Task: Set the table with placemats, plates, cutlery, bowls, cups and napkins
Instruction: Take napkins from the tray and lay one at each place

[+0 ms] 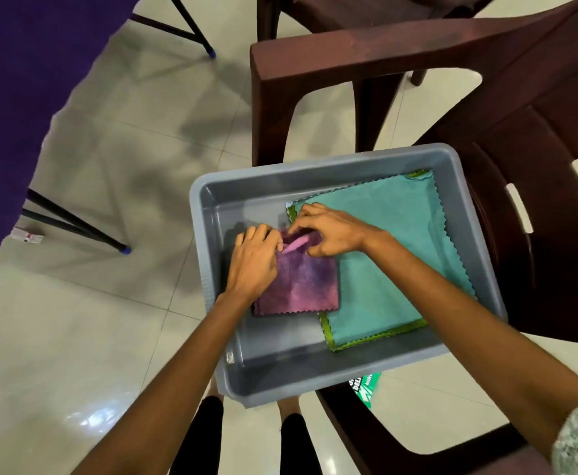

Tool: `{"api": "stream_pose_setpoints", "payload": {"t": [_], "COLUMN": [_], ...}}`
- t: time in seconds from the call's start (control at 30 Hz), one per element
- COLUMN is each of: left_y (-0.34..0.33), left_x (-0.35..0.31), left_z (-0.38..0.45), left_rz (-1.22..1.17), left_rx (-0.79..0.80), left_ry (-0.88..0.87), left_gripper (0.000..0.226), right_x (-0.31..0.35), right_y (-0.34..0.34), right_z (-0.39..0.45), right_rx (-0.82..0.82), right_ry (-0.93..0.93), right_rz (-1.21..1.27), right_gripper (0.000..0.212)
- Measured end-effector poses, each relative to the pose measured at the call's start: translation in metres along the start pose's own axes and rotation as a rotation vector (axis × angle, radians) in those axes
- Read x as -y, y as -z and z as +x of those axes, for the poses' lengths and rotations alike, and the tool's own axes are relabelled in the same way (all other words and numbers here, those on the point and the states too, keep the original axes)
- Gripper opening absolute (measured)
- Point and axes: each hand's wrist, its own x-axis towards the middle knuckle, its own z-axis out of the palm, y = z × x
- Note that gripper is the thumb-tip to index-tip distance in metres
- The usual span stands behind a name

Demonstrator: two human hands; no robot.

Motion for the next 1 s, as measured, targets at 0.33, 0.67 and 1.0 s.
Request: {"api": "stream_pose_setpoints", "payload": {"t": [0.33,0.67,1.0], "left_y": [0.015,0.019,-0.002], "left_x": [0.0,0.001,-0.008], "left_z": [0.012,0.029,0.008], "left_rz": [-0.351,-0.406,-0.012], "left_rx": [0.231,0.211,0.005], "left_ry": [0.162,0.426,0.334], "left_gripper": [0.028,0.032,0.057], "right_x": [-0.032,-0.039,0.004], "right_y": [0.017,-0.01,-0.072], "right_z": [-0.014,-0.014,-0.044], "right_rx": [0.172,-0.179,-0.484], "right_ry": [-0.181,-0.445,-0.78], "right_rz": [-0.095,0.416,0.79], "right_gripper": [0.041,0.019,0.032]}}
